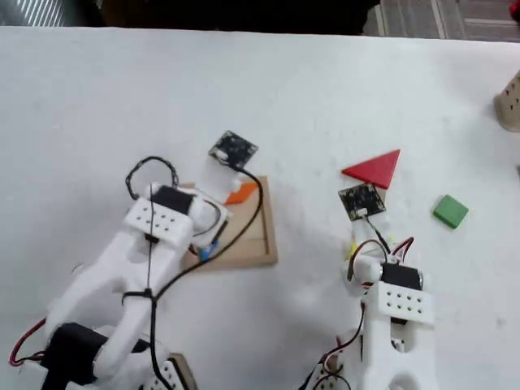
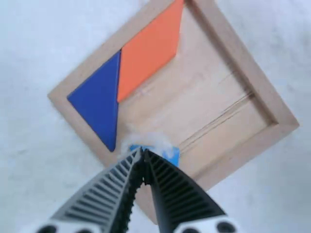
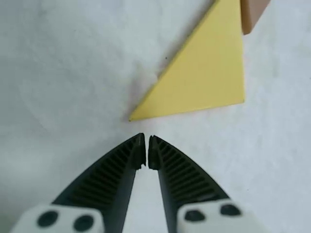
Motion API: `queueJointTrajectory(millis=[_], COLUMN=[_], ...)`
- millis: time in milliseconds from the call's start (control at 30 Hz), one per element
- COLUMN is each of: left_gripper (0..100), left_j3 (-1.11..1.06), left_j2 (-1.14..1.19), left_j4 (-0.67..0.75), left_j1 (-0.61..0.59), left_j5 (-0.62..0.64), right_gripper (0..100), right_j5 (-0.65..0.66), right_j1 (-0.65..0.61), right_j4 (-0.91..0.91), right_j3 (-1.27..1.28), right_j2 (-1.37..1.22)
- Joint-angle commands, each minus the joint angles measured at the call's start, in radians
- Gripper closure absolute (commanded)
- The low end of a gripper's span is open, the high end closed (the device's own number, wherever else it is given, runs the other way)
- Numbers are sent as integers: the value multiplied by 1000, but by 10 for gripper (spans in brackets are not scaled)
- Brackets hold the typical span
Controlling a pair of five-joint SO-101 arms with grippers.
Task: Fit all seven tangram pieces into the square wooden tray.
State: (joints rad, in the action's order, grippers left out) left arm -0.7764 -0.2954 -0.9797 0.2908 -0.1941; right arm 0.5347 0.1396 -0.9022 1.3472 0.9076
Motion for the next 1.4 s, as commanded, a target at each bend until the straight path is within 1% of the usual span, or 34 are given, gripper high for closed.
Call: queueJointTrajectory(millis=[0, 67, 133, 200, 333, 533, 633, 767, 967, 1067, 1167, 1300, 1367], left_gripper=[976, 976, 976, 976, 976, 976, 976, 977, 977, 973, 973, 976, 976], left_j3=[-3, 14, 49, 91, 107, 106, 101, 97, 80, 71, 66, 83, 115], left_j2=[84, 162, 232, 275, 278, 278, 278, 257, 73, -5, -10, 107, 206], left_j4=[81, 101, 98, 49, -29, -55, -71, -77, -95, -87, -43, 61, 84], left_j1=[113, 137, 137, 128, 87, -39, -38, -12, -5, -15, -15, -16, -18], left_j5=[5, 32, 46, 49, 49, 46, -12, -12, 23, 61, 87, 87, 81], right_gripper=[978, 978, 978, 978, 978, 978, 978, 978, 978, 978, 978, 978, 978], right_j5=[12, 11, 11, 11, 11, 11, 11, 11, 11, 11, 11, 11, 11], right_j1=[-13, -13, -13, -12, -10, -10, -10, -10, -13, -13, -13, -13, -12], right_j4=[16, 16, 16, 16, 16, 16, 16, 16, 16, 16, 16, 16, 16], right_j3=[-5, -5, -5, -5, -5, -5, -5, -5, -5, -5, -5, -5, -5], right_j2=[19, 19, 19, 19, 19, 19, 19, 19, 19, 19, 19, 19, 19])
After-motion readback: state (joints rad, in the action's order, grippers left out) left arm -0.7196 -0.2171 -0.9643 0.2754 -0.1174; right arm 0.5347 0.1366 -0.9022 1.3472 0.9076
